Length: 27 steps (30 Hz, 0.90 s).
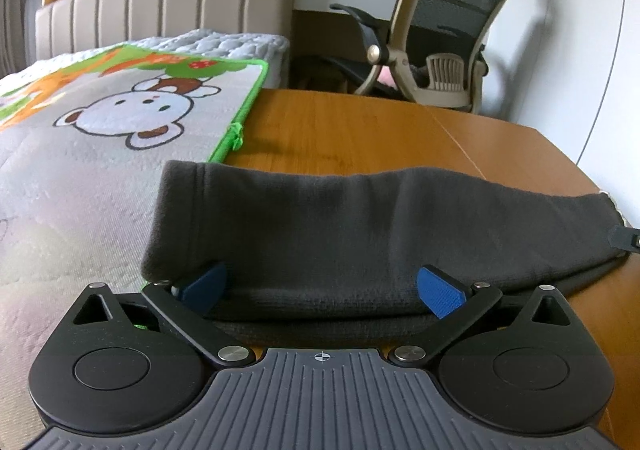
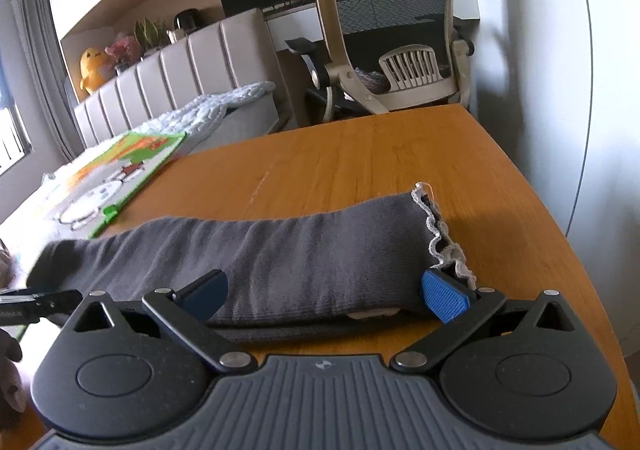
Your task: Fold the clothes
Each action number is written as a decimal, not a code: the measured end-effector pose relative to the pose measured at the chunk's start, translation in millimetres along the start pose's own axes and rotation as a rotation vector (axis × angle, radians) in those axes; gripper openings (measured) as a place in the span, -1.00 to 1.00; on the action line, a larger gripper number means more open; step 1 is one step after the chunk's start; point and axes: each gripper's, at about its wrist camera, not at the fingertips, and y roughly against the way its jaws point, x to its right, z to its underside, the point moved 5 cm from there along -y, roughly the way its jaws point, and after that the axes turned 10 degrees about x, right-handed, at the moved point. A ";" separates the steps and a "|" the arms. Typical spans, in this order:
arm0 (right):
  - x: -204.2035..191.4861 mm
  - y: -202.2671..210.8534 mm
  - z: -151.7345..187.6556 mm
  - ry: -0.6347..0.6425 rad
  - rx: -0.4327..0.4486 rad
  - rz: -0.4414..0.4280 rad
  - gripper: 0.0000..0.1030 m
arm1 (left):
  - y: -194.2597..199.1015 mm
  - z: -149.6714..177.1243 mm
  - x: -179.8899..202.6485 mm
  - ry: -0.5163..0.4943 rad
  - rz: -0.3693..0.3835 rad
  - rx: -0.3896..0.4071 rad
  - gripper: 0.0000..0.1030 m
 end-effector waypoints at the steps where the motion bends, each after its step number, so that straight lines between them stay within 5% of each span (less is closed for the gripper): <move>1: -2.1 -1.3 0.4 0.017 -0.007 0.009 1.00 | -0.3 0.1 0.4 -0.004 0.000 -0.002 1.00; 11: -21.1 -12.1 5.5 0.171 -0.066 0.102 1.00 | -5.9 0.4 6.9 -0.061 -0.018 -0.025 1.00; 27: -40.1 -29.5 4.6 0.270 -0.014 0.148 1.00 | -9.3 -0.9 9.8 -0.066 -0.044 -0.026 1.00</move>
